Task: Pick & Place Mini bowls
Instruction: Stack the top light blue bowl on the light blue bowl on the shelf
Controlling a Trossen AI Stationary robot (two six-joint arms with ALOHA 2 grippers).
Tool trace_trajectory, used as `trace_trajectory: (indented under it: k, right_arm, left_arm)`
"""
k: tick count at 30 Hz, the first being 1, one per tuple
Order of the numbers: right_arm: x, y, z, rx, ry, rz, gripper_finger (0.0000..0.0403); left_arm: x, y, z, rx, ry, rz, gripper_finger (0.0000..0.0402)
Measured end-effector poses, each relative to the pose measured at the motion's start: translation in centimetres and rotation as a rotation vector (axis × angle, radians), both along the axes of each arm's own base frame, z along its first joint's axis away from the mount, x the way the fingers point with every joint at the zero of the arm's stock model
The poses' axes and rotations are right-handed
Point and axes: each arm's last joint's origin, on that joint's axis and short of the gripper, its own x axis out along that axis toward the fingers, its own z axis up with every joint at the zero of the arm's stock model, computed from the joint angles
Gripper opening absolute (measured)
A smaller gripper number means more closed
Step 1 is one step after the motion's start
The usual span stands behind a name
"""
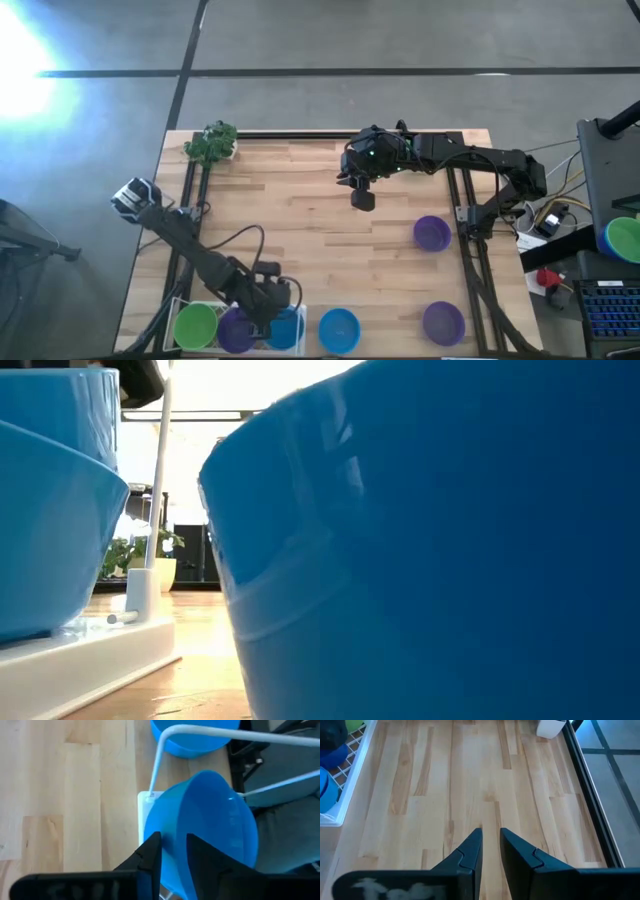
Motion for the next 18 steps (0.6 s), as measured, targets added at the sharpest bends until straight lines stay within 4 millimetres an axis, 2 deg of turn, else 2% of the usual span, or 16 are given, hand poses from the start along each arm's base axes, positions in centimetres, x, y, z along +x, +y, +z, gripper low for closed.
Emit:
trace_trajectory:
  k: [11, 18]
  right_arm:
    - [0.0, 0.0, 0.0, 0.002, 0.000, -0.002, 0.0061]
    - [0.0, 0.0, 0.0, -0.001, 0.000, 0.000, 0.0061]
  left_arm:
    - [-0.9, 0.7, 2.3, -0.046, -0.050, -0.018, 0.0082]
    - [-0.8, 0.6, 2.3, -0.007, -0.084, -0.076, 0.0078]
